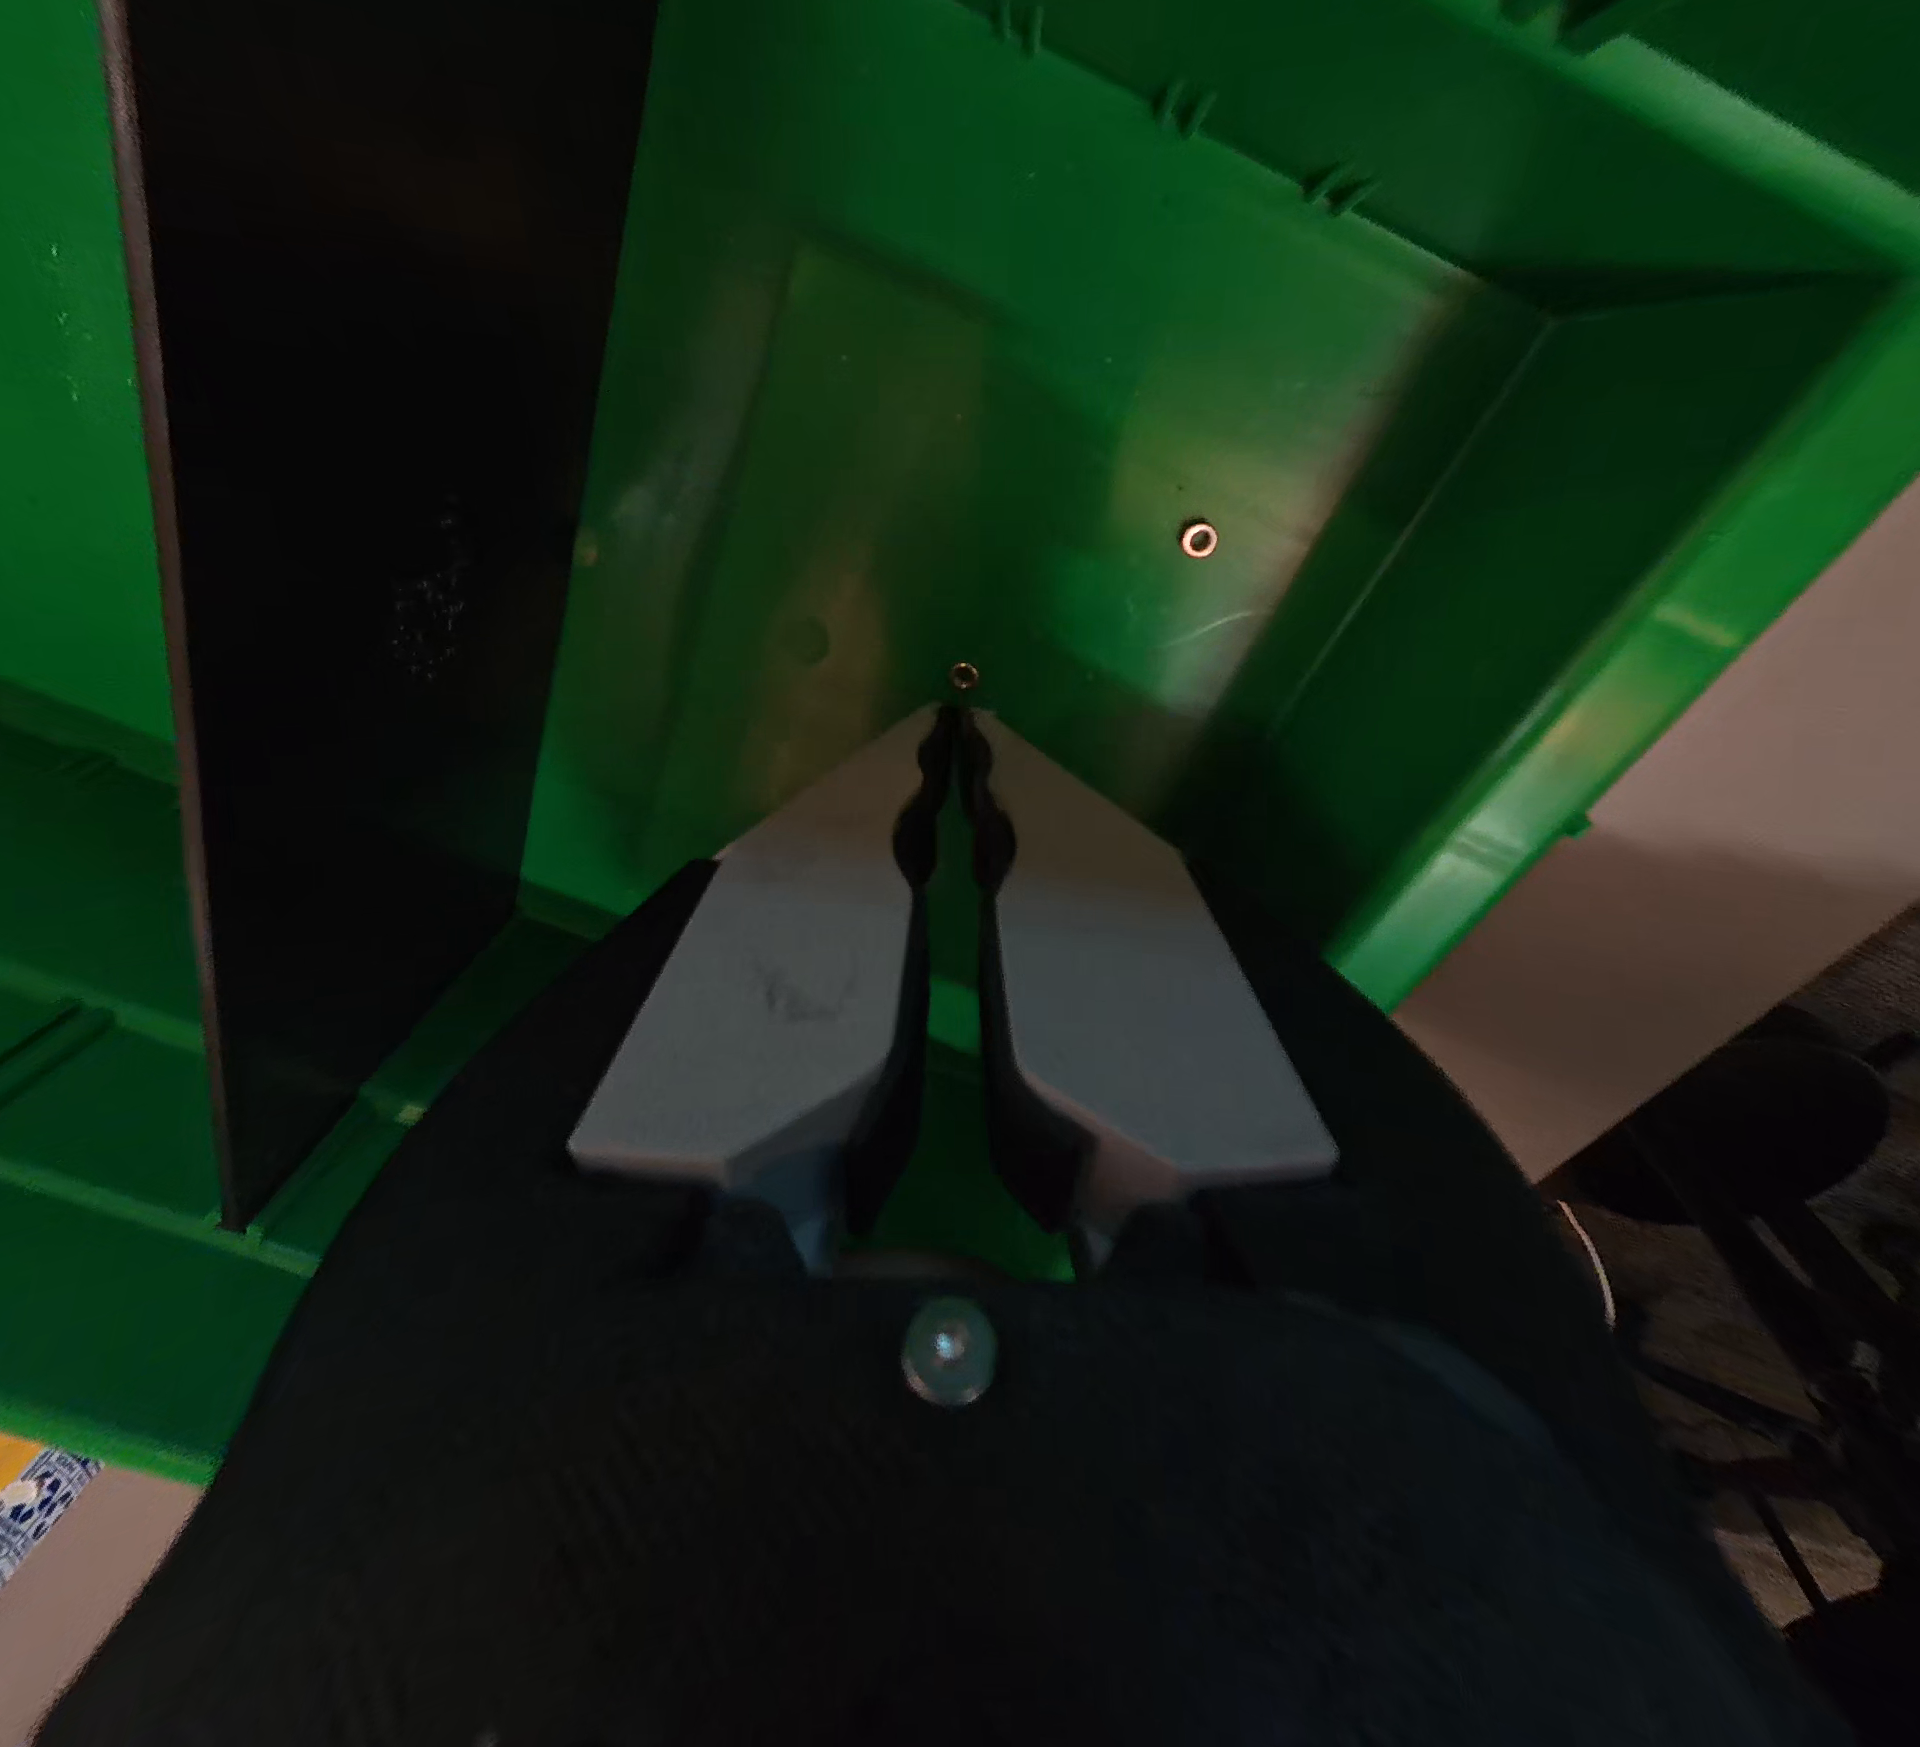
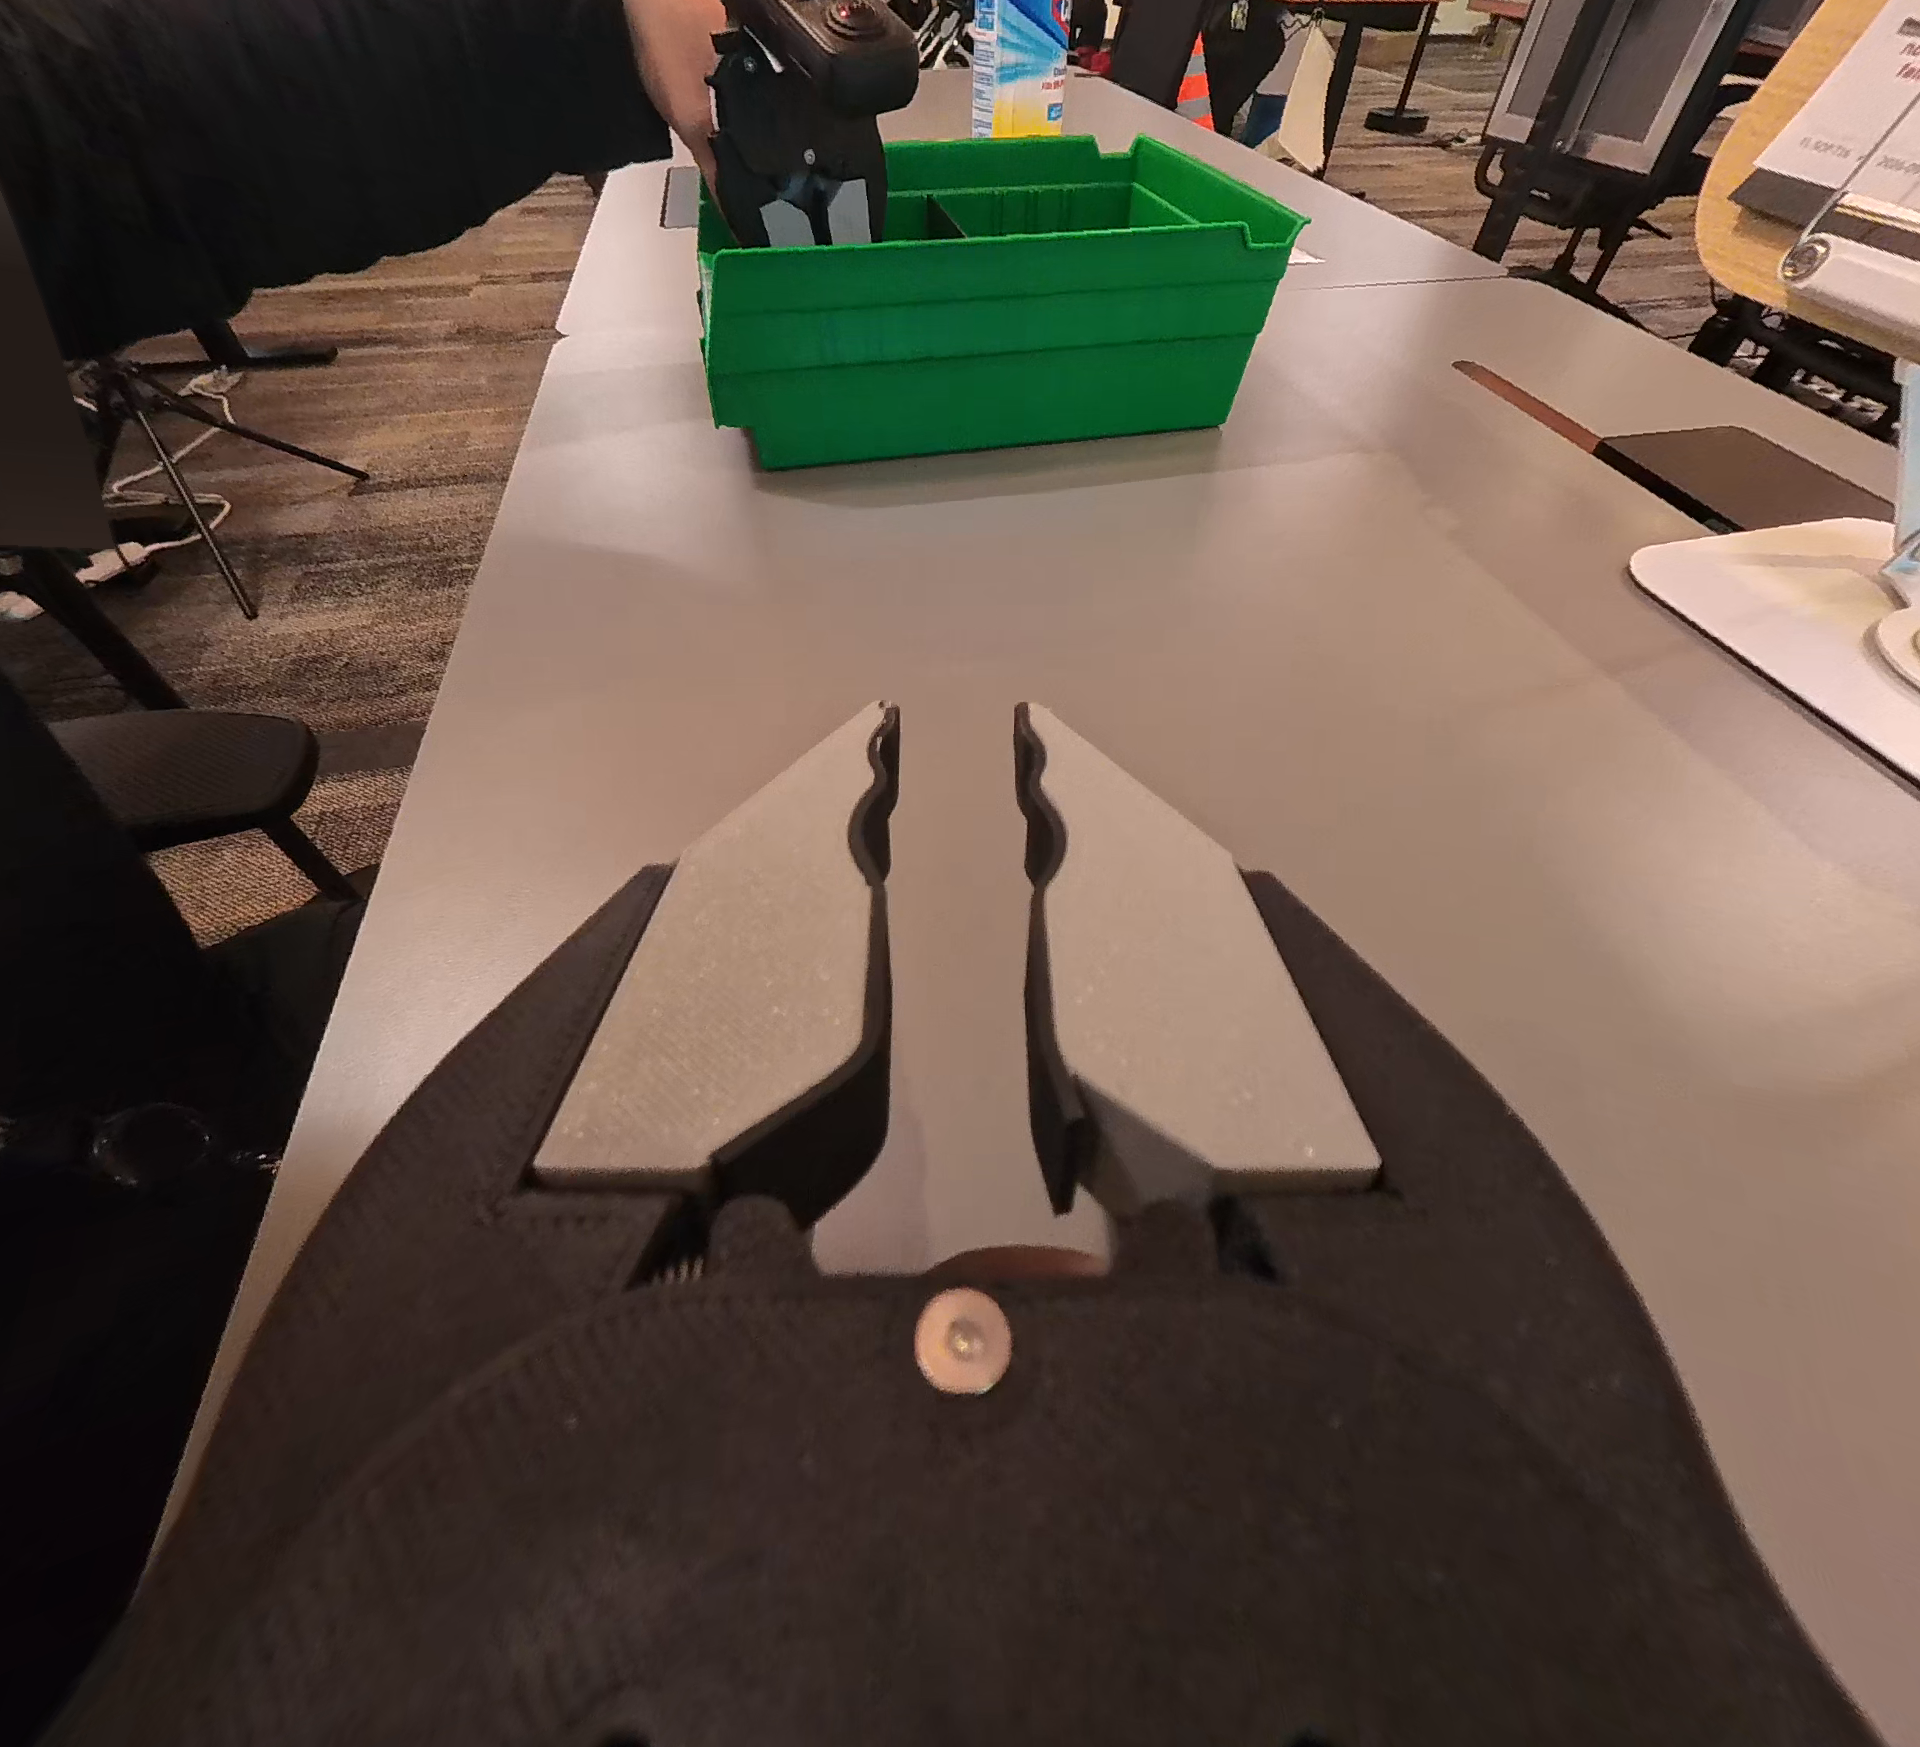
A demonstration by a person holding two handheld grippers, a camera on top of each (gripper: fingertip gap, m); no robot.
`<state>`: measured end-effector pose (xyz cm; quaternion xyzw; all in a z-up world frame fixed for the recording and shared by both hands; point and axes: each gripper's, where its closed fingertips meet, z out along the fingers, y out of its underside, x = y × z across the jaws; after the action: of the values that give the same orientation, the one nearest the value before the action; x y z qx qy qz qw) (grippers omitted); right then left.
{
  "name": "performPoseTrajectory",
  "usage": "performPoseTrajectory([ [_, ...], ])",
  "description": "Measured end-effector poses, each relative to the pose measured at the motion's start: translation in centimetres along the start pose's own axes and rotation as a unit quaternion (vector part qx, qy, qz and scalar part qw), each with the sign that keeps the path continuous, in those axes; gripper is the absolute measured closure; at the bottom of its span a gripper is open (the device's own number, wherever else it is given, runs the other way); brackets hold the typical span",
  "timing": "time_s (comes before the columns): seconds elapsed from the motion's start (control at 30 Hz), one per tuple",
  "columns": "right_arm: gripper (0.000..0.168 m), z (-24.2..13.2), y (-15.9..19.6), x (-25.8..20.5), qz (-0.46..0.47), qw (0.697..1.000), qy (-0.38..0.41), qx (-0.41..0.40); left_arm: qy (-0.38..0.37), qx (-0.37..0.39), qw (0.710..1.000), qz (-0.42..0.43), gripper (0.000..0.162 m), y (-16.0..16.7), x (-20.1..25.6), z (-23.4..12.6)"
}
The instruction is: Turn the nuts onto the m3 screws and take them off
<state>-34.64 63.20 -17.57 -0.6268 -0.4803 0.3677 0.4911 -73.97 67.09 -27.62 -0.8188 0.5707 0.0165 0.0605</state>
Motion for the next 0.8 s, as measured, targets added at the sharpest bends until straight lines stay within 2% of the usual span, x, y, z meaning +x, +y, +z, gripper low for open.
performPoseTrajectory([
  [0.27,0.149,-0.06,-0.05,0.04,-0.001,1.0,0.001,0.001,0.012,0.012,1.0,-0.002,0.15,-0.43,0.32,-0.09],
  [0.8,0.149,0.06,-0.03,-0.14,-0.001,1.0,-0.001,0.0,0.013,0.019,1.0,0.001,0.154,-0.77,0.25,-0.04],
])
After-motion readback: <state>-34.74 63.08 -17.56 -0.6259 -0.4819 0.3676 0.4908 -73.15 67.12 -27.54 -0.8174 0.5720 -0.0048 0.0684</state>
